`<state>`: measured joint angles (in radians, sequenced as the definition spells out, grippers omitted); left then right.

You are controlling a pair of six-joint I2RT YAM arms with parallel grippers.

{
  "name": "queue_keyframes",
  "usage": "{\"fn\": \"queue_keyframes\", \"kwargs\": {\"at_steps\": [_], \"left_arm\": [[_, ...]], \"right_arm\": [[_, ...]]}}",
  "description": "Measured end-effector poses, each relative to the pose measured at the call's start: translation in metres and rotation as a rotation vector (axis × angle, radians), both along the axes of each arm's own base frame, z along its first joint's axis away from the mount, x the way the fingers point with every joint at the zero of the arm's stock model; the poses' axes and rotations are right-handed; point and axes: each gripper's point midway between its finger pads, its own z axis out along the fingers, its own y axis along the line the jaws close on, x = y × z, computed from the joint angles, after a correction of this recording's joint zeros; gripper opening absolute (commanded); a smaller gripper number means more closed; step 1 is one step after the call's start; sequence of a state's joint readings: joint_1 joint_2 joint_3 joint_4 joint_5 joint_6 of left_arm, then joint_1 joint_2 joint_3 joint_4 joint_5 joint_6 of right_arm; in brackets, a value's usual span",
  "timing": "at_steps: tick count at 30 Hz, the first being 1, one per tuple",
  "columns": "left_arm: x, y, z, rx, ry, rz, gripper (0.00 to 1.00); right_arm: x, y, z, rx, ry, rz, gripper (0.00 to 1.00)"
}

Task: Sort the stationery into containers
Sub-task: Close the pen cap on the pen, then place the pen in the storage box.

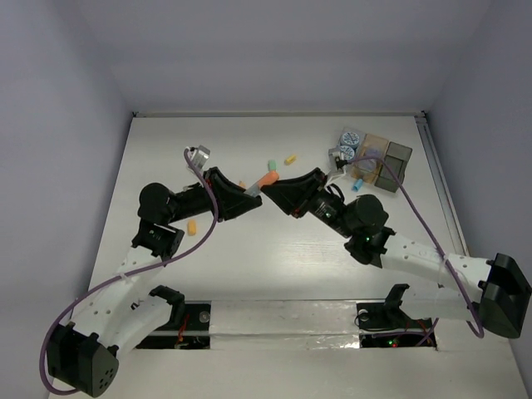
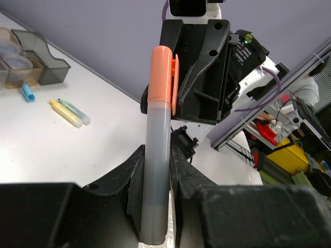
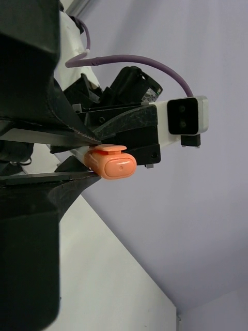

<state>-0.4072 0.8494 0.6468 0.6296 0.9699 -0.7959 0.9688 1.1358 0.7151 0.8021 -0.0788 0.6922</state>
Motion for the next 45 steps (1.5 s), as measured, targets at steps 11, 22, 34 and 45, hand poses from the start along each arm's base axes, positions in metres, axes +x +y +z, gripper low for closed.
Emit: {"fn": "queue_keyframes", "kwargs": {"at_steps": [11,22,34,45], "left_arm": [[-0.013,-0.013,-0.021,0.016,0.039,-0.07,0.0],[-0.016,-0.014,-0.021,0.012,0.025,-0.073,0.18],[-0.007,-0.001,-0.022,0.076,-0.031,0.089,0.99],[0.009,0.023,-0.051,0.261,-0.071,0.279,0.99]], "right_arm": [[0.006,0.036,-0.019,-0.095,-0.006,0.07,0.5],[0.002,0.042,-0.011,-0.081,-0.01,0.107,0.03],[0.098,-0.041,-0.053,-0.287,0.102,-0.207,0.0],[0.231,-0.319,-0.136,-0.523,0.498,-1.039,0.0]]}}
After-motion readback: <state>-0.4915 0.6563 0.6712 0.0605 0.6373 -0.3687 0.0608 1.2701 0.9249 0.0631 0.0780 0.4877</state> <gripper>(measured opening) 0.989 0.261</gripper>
